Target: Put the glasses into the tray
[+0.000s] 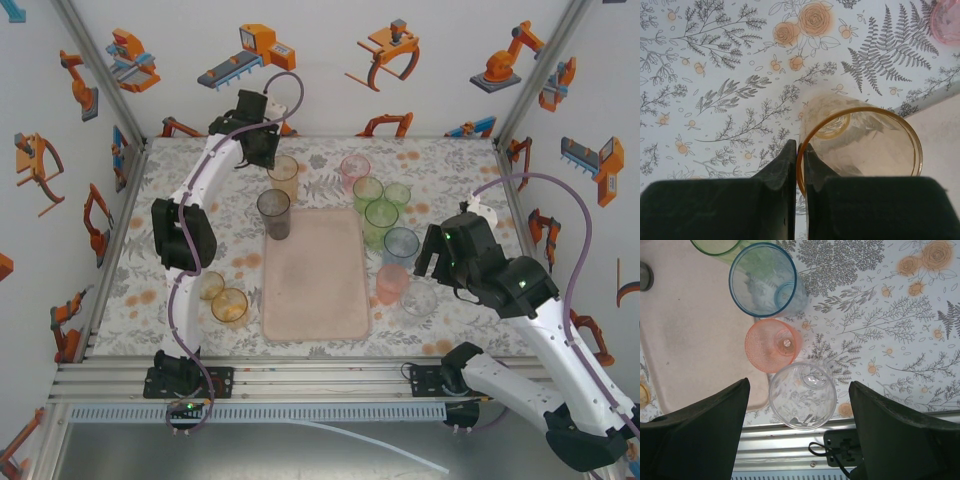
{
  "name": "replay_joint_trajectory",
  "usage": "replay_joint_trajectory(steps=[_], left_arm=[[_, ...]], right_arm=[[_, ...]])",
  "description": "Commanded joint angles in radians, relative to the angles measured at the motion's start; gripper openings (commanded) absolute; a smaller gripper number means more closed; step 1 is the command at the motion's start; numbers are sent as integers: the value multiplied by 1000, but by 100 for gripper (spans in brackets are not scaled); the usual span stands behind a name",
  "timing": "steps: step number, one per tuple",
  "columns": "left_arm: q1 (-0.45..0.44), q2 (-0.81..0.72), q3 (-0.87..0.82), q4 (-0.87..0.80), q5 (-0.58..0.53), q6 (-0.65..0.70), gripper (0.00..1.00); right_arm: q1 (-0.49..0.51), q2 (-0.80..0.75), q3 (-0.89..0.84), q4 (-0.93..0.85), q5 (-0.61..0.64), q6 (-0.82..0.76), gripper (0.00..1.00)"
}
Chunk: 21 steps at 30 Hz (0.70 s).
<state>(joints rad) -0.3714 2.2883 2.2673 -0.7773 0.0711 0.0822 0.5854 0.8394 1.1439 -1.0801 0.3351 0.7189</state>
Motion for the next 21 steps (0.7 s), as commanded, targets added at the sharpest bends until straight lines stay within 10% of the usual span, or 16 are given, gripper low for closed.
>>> replay_joint_trajectory(steps=[1,21], left_arm=[[5,-8,51,-10,16,-27,10],[-131,-184,86,-96,-6,-1,11]], right_arm=[[5,-2,-12,22,31,14,73],[5,-26,-36,46,29,20,72]])
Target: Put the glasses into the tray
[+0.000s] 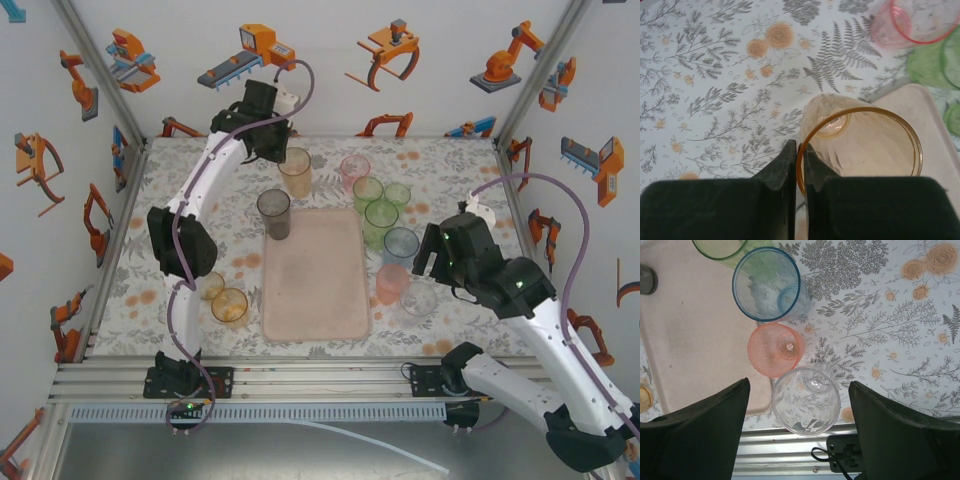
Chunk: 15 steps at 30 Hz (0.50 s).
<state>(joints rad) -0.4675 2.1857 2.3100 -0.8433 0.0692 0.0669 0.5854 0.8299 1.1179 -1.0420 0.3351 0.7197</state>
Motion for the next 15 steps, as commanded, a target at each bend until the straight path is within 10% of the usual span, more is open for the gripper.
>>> replay_joint_trajectory(steps=[1,15], left_arm=[[-45,-90,43,-36,-3,13,11],[-148,-154,-132,-45,-23,18,12]], right_arm=[[5,-20,-12,5,29,18,72],[6,-71,-18,-27,35,17,73]])
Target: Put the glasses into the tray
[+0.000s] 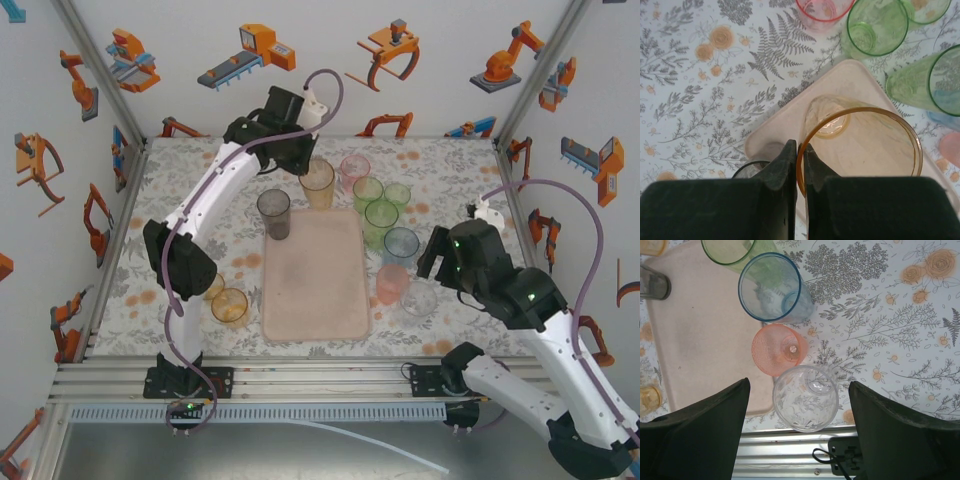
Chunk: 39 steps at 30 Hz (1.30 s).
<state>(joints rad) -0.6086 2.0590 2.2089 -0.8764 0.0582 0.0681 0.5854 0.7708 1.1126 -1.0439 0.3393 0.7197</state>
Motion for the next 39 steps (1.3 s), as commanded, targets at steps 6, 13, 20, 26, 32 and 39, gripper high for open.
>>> replay_joint_trajectory(steps=[6,13,20,26,32,39], left_arm=[[-17,-23,-88,-10,-26,12,12],[-31,-30,-170,19,-48,7,12],[-44,-12,-168,35,-76,13,12],[-45,23,-132,40,-94,15,12],[-44,61,-98,42,-103,13,11],[-45,98,-64,37,-119,19,11]], right_arm=[[5,-16,-19,-23,29,20,73],[5,-13,-15,-20,30,18,73],[6,-15,-16,-21,27,17,73],[5,-16,-14,-28,27,17,73],[5,-25,-9,-36,35,14,73],[6,-30,-14,-42,38,17,73]])
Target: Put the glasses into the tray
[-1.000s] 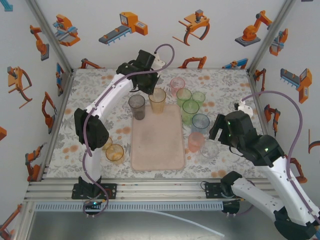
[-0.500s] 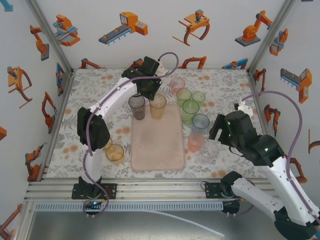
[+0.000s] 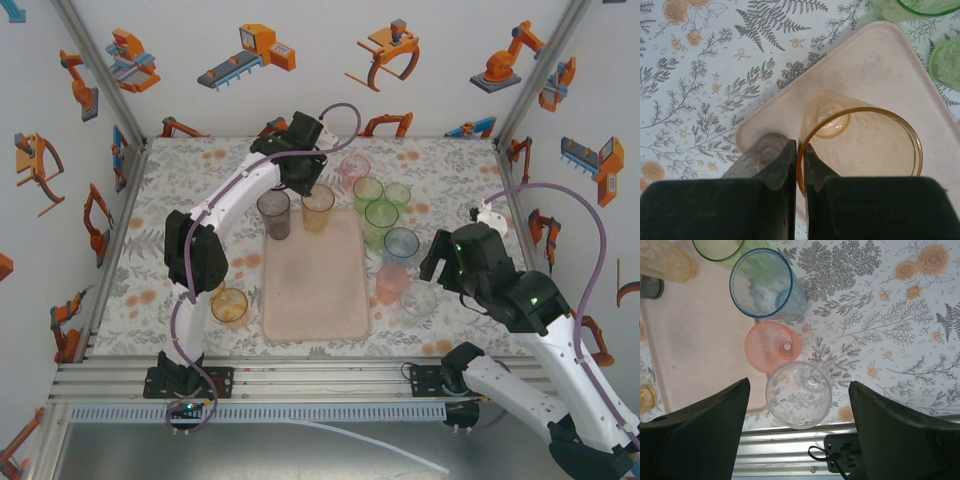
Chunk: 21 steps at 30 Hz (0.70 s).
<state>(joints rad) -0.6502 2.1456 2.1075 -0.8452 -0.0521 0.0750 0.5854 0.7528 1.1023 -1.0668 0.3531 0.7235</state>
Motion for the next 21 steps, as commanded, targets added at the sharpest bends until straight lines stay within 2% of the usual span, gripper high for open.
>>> replay_joint_trajectory(steps=[1,21], left_arm=[[-2,14,38,5,-8,12,12],[0,50,35,-9,-12,18,13]], right_arm=[[5,-12,-5,-19,25,14,73],[5,-2,-5,-13,28,11,73]])
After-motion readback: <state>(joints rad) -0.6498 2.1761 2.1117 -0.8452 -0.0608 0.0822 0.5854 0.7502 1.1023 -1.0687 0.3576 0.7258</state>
